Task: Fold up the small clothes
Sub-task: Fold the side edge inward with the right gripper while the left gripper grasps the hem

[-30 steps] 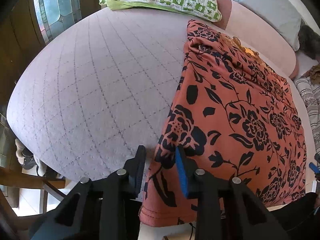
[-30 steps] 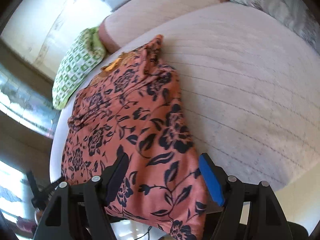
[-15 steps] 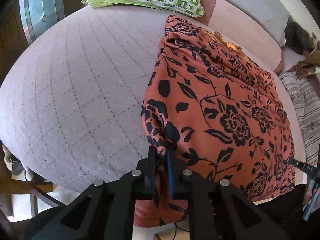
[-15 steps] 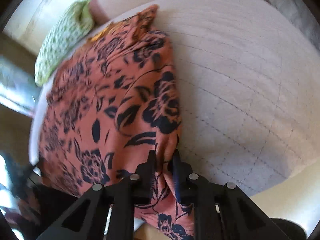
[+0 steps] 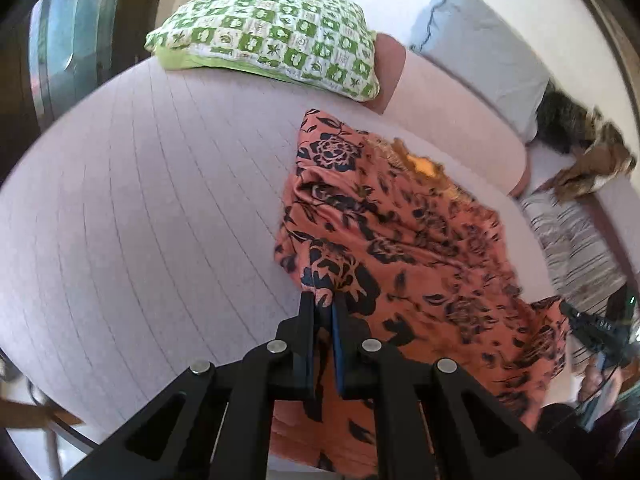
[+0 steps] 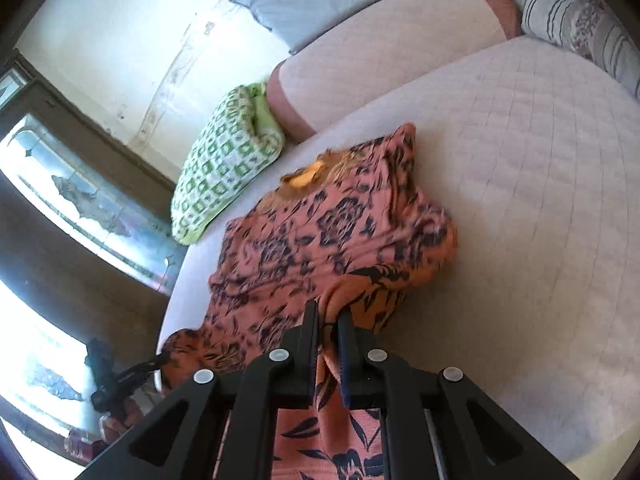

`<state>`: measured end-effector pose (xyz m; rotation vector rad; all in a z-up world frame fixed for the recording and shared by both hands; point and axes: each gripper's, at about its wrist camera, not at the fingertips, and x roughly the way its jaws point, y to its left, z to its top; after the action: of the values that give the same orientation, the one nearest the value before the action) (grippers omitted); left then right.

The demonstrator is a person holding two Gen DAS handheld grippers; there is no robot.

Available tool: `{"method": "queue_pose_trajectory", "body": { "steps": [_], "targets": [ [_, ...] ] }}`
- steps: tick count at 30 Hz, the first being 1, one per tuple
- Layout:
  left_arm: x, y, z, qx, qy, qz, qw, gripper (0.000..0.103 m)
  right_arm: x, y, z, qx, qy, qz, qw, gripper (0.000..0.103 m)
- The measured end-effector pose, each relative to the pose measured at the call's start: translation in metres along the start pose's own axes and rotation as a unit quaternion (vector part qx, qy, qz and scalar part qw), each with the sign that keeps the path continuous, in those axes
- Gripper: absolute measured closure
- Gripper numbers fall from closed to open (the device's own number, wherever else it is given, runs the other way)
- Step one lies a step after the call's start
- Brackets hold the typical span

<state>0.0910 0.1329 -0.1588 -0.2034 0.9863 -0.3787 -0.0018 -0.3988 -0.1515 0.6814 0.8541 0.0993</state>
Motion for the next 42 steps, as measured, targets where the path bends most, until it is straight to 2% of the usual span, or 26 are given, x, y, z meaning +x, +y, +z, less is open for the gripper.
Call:
{"method": "queue_pose_trajectory", "body": {
  "steps": [2,5,7,8,9,10,11,12,13,14,17,19,20,21,22,23,24,26,29,31,33,35,38,42],
  "targets": [
    [0.021,0.004,-0.004,-0.002,0.03,0.015,0.9994,0.092,0.018,-0.008,-0.003,0.002,0.027,-0.016,1.0,0.091],
    [0.05,0.012,-0.016,-0.012,0.085,0.042,0.9954,0.086,0.046,-0.022,-0.013,0.028,0.096,-0.023,0.995,0.089],
    [0.05,0.012,-0.02,-0.013,0.074,0.042,0.9963,0.083,0.056,-0.024,-0.017,0.029,0.119,-0.03,0.992,0.089],
    [0.048,0.01,-0.02,-0.006,0.074,0.041,0.9964,0.072,0.056,-0.024,-0.016,0.027,0.119,-0.029,0.992,0.088],
    [0.047,0.009,-0.02,-0.002,0.074,0.042,0.9964,0.056,0.051,-0.023,-0.017,0.024,0.115,-0.023,0.993,0.084],
    [0.046,0.008,-0.021,0.002,0.072,0.045,0.9964,0.051,0.048,-0.024,-0.018,0.022,0.112,-0.021,0.993,0.079],
    [0.046,0.007,-0.022,0.004,0.072,0.042,0.9965,0.048,0.045,-0.024,-0.02,0.021,0.11,-0.023,0.993,0.065],
    [0.045,0.008,-0.024,0.003,0.075,0.032,0.9967,0.048,0.041,-0.025,-0.022,0.021,0.109,-0.03,0.993,0.039],
    [0.043,0.008,-0.025,0.001,0.075,0.023,0.9969,0.048,0.037,-0.027,-0.024,0.023,0.101,-0.04,0.994,0.029],
    [0.041,0.009,-0.025,-0.004,0.073,0.014,0.9972,0.048,0.039,-0.029,-0.025,0.021,0.096,-0.048,0.994,0.026],
    [0.037,0.014,-0.027,-0.007,0.079,-0.017,0.9967,0.049,0.04,-0.028,-0.027,-0.009,0.099,-0.051,0.994,0.026],
    [0.039,0.011,-0.028,0.0,0.08,-0.029,0.9964,0.059,0.05,-0.02,-0.032,-0.036,0.115,-0.035,0.992,0.027],
    [0.039,0.01,-0.029,0.005,0.083,-0.034,0.996,0.073,0.055,-0.016,-0.034,-0.05,0.121,-0.034,0.991,0.031],
    [0.04,0.009,-0.029,0.007,0.086,-0.036,0.9957,0.085,0.063,-0.007,-0.04,-0.085,0.134,-0.046,0.986,0.048],
    [0.04,0.01,-0.029,0.008,0.088,-0.038,0.9954,0.087,0.067,0.002,-0.045,-0.119,0.138,-0.06,0.981,0.061],
    [0.039,0.009,-0.03,0.009,0.088,-0.041,0.9952,0.091,0.068,0.007,-0.047,-0.136,0.141,-0.061,0.979,0.084],
    [0.038,0.008,-0.03,0.012,0.089,-0.048,0.9948,0.094,0.068,0.012,-0.049,-0.145,0.145,-0.054,0.977,0.089],
    [0.037,0.004,-0.028,0.017,0.088,-0.064,0.9939,0.094,0.062,0.021,-0.049,-0.153,0.135,-0.038,0.978,0.092],
    [0.034,0.0,-0.019,0.022,0.088,-0.082,0.9924,0.095,0.043,0.03,-0.037,-0.136,0.095,0.03,0.986,0.093],
    [0.03,0.002,-0.011,0.016,0.082,-0.1,0.9914,0.095,0.025,0.035,-0.022,-0.118,0.046,0.088,0.988,0.093],
    [0.026,0.002,0.006,0.005,0.07,-0.116,0.9907,0.095,0.015,0.035,-0.008,-0.094,0.009,0.123,0.988,0.093],
    [0.02,0.004,0.025,-0.013,0.056,-0.139,0.9886,0.096,0.012,0.034,0.007,-0.071,-0.015,0.141,0.987,0.093],
    [0.019,0.001,0.067,-0.037,0.031,-0.161,0.9857,0.097,0.019,0.026,0.034,-0.048,-0.038,0.139,0.988,0.093],
    [0.031,-0.008,0.116,-0.028,0.004,-0.131,0.991,0.097,0.048,0.012,0.072,0.007,-0.063,0.138,0.988,0.093]
  ]
}}
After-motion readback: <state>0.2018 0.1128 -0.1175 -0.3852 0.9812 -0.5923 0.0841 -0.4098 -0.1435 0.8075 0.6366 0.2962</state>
